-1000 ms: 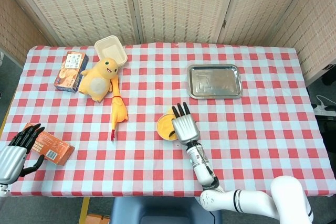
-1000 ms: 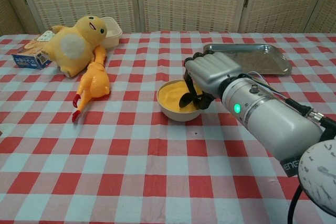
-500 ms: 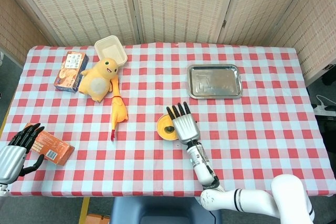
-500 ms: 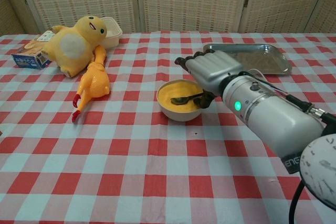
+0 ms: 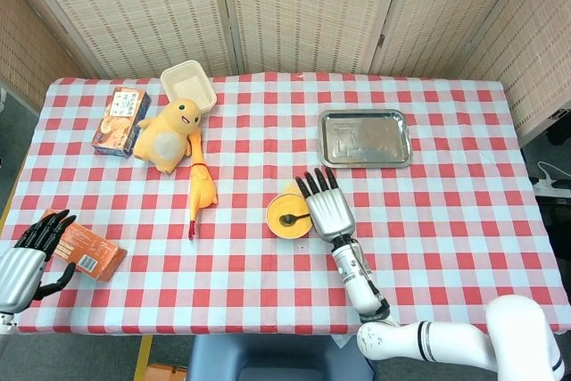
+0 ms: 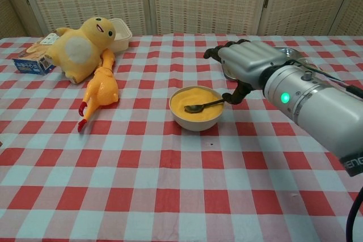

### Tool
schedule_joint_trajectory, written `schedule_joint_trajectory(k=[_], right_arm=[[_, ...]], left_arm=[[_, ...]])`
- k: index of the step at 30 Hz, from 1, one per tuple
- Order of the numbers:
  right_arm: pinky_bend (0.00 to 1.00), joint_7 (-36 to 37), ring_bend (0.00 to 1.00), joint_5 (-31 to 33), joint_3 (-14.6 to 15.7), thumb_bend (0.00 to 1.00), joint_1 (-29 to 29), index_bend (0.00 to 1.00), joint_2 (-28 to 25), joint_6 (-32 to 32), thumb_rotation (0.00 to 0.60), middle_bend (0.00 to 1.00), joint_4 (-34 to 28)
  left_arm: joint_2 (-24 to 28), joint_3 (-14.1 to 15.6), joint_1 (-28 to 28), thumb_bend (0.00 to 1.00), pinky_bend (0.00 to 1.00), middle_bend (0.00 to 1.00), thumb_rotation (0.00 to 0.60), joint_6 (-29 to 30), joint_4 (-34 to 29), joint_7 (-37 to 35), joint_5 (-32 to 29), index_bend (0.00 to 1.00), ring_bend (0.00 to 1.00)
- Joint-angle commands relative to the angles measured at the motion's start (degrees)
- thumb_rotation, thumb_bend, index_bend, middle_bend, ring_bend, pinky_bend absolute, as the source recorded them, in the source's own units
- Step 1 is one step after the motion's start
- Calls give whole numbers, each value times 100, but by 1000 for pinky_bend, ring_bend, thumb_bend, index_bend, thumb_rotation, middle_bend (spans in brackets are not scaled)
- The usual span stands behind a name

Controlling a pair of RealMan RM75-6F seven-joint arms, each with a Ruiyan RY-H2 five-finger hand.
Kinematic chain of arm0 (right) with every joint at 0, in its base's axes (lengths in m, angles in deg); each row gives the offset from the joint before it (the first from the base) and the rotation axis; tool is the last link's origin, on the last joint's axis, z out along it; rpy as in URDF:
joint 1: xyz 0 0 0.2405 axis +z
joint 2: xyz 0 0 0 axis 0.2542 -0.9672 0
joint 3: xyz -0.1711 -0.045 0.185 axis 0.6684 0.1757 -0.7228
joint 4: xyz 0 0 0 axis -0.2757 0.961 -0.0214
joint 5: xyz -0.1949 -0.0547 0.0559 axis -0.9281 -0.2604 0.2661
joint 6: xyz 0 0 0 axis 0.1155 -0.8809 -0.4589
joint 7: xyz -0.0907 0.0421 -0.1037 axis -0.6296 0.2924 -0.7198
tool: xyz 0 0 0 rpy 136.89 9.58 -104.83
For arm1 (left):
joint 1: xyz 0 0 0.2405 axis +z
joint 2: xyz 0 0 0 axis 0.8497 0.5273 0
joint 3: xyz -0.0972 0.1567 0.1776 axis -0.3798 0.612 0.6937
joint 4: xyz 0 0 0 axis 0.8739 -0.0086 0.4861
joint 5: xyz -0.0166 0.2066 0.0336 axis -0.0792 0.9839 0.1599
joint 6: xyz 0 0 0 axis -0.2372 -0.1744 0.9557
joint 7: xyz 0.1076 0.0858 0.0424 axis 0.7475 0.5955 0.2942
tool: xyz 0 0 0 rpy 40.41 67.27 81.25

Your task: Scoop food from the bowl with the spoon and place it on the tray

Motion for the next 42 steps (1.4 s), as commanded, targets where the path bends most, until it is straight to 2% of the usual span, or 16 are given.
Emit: schedule_joint_trajectory(k=[1,3,6,19,31,42], right_arm=[[0,242,0,-118,66,293,-119,367,-162,-33,600,71,9],[0,339,0,-128,97,292,-149,442,-214,9,600,71,88],[0,389,0,-89,136,293,-148,472,-255,112,600,71,172],[0,399,0,120,144,293,-42,478,-143,310,600,71,539],[0,408,0,94,179,293,-20,536,-102,257,600,71,575],[0,395,0,86,190,293,-14,540,-61,208,600,71,644]], left_arm=[[-10,-1,-4,440,131,0,600,-10,-3,25,-3,0,0],[-21,-3,-9,440,131,0,600,-22,-4,56,-10,0,0],[-41,-6,-23,440,131,0,600,-51,-11,104,-18,0,0],[-71,-24,-82,440,131,0,600,-174,3,133,-79,0,0],[-70,-15,-79,441,131,0,600,-158,11,122,-66,0,0],[-66,-14,-75,440,131,0,600,-158,5,130,-81,0,0]])
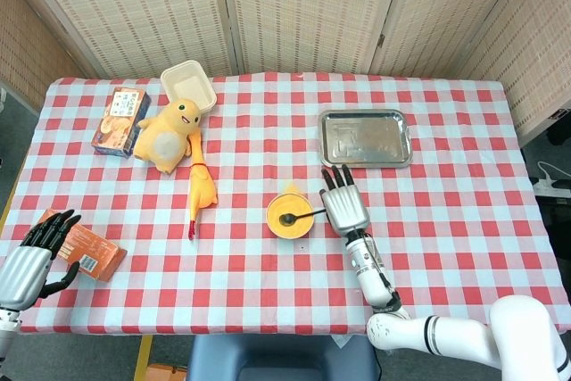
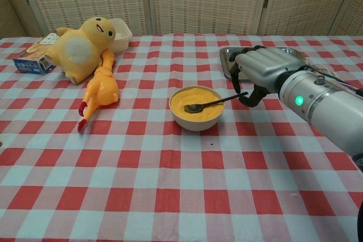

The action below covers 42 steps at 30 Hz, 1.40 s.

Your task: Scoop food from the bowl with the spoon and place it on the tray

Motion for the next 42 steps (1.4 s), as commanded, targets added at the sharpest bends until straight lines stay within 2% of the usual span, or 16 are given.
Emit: schedule_joint_trajectory(k=[1,23,27,32,42], right_arm=[[0,-2,0,-15,6,293,-3,544,7,-18,600,71,20],[0,45,0,-81,10,297,9,549,34,29,600,71,155],[0,15,0,-71,10,324,15,549,39,29,600,71,156],[0,-7,0,-83,19,420,29,554,59,40,600,71,193],[0,-24,0,-143,27,430,15,581,70,-26,600,83,206]], left_arm=[[-2,0,1,439,131,0,600,1,3,4,-2,0,0],[3,-10,3,439,131,0,600,-10,-20,49,-37,0,0],[10,-7,9,440,132,0,600,3,-23,41,-28,0,0],[15,-12,13,438,135,0,600,15,-30,36,-29,0,0],[12,-16,21,438,136,0,600,32,-30,34,-28,0,0]])
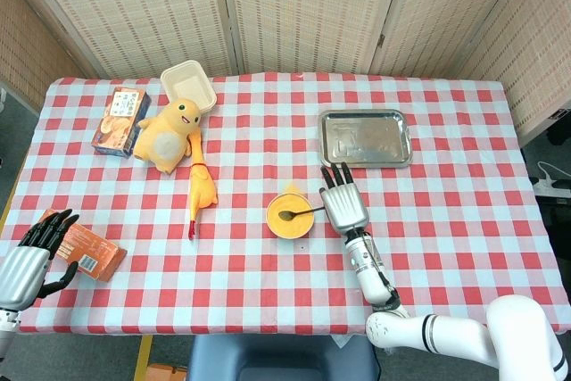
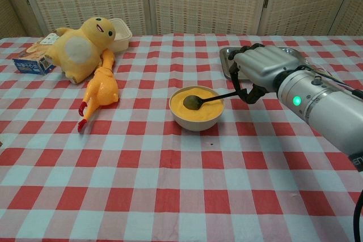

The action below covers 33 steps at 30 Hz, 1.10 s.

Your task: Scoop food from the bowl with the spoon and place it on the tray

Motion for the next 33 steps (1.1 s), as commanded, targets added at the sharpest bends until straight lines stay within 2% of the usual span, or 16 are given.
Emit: schedule_joint_trajectory(k=[1,4,11,14,24,33], right_arm=[[0,-5,0,-29,11,431,-14,585,-6,-33,600,86,-4],[6,31,0,-70,6,435,-31,614,-18,-60,600,103,-24],[75,303,0,-469,24,462,-87,782,49,-257,600,184,104],[80,275,0,-552,45,478,-86,818,21,-251,600,193,84],[81,119,0,-716,253,491,-199,852,-171,-218,600,203,-176],[81,-287,0,-708,231,494,-119,877,106,-232,600,206,301]], left_arm=[[-4,-2,0,438,136,0,600,1,1,3,-3,0,0],[-6,-1,-3,440,136,0,600,-20,-2,17,-15,0,0],[-11,-4,-3,440,136,0,600,-28,-15,40,-25,0,0],[-11,-9,0,440,136,0,600,-30,-19,44,-37,0,0],[-8,1,-7,439,135,0,600,-49,-22,28,-25,0,0],[4,5,-5,438,136,0,600,-47,-52,55,-16,0,0]])
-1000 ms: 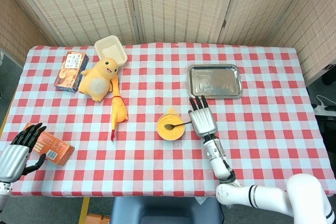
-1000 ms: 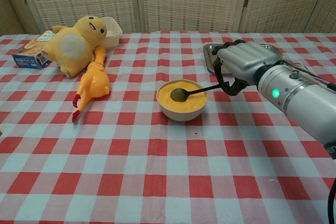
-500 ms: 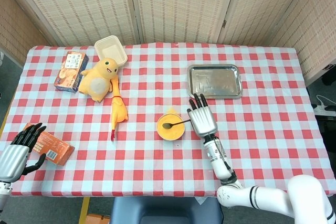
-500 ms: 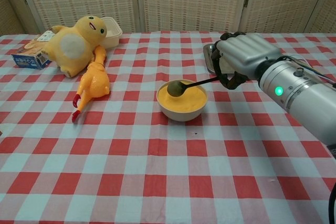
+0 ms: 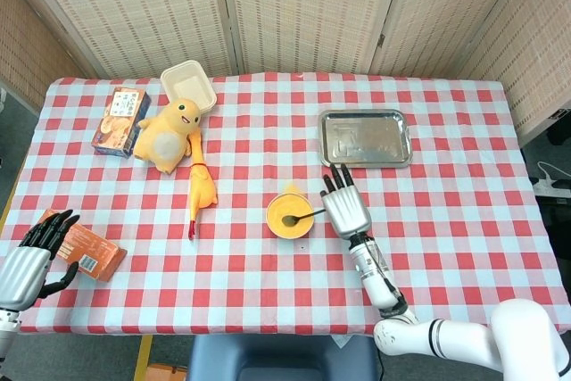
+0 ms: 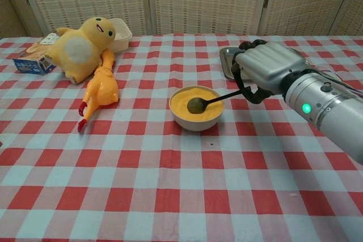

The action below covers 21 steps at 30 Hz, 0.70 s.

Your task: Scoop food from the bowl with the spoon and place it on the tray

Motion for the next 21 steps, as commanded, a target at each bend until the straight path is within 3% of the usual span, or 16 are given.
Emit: schedule_joint_trajectory(k=[1,8,11,21], right_arm=[[81,-187,0,36,-69,494,64,879,176,-21,600,207,233],[92,-486,0,-96,-186,496,148,886,601,-323,600,212,796],[94,-272,0,-268,-201,497,114,886,697,-413,600,217,930],[94,115,0,-177,-249,497,-145,886,191,-222,600,218,114]], left_arm=[[4,-2,-6,438,136,0,600,-15,1,-2,-10,0,0],[12,-4,-7,439,136,0,600,-42,11,-25,-36,0,0],[17,-11,-12,439,136,0,600,-60,-3,-18,-57,0,0],[1,-13,0,438,136,0,600,-43,-33,75,-58,0,0]])
